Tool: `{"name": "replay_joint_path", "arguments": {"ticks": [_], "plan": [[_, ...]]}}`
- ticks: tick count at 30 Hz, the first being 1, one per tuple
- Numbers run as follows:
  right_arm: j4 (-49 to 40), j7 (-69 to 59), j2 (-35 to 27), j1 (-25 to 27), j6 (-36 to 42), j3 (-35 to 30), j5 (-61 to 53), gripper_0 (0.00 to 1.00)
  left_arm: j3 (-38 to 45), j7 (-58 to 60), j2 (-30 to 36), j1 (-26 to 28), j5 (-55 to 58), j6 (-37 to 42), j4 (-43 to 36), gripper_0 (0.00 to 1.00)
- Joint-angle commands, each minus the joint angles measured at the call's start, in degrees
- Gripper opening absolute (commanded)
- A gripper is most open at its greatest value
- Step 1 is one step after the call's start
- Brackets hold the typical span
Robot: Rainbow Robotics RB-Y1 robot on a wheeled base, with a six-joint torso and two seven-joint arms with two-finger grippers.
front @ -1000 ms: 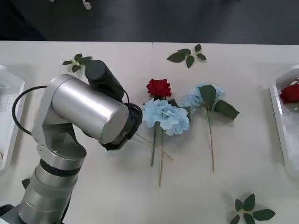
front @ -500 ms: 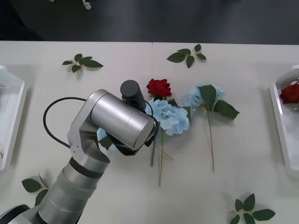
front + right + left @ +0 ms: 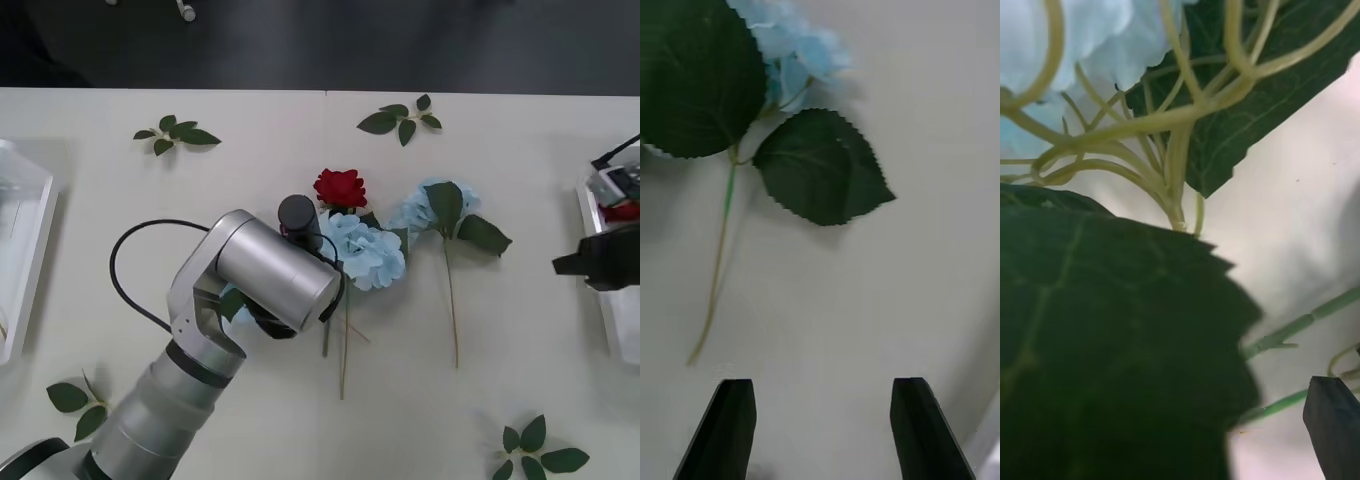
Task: Put the red flowers into the right box and the blue flowers into the left box
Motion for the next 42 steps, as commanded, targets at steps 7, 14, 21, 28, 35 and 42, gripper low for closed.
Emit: {"name": "replay_joint_path", "arguments": {"ticks": [7,14,21,28,35,42], "plan": [[-1.64,-19.21,-0.38,-12.36,-4.1,16.69,2.85,0.52,-0.78,0.89,-1.78,-1.07,-1.86,-3.27,3.2,1.0],[-2.17,-28.26,1.03,-15.53,-4.89,23.72,8.74,0.52,-0.78,0.54,-2.22,-1.16,-2.04,-4.23,4.25,0.63],[-2.17,-36.35,3.23,-16.67,-4.8,27.5,13.05,0.52,-0.69,-0.07,-2.22,-1.16,-2.13,-4.32,4.34,0.01],[-1.99,-42.41,4.1,-17.2,-4.8,30.05,14.89,0.53,-0.78,-0.51,-2.13,-0.98,-2.04,-4.32,4.34,0.0],[0.03,-43.03,6.39,-17.28,-4.8,30.66,19.11,0.52,-0.78,-0.95,-1.51,-1.07,-1.95,-4.32,4.08,0.0],[3.46,-43.82,10.08,-17.55,-7.09,34.35,26.93,0.52,-0.78,-1.13,3.14,-0.98,-1.07,-3.44,-3.31,0.0]]}}
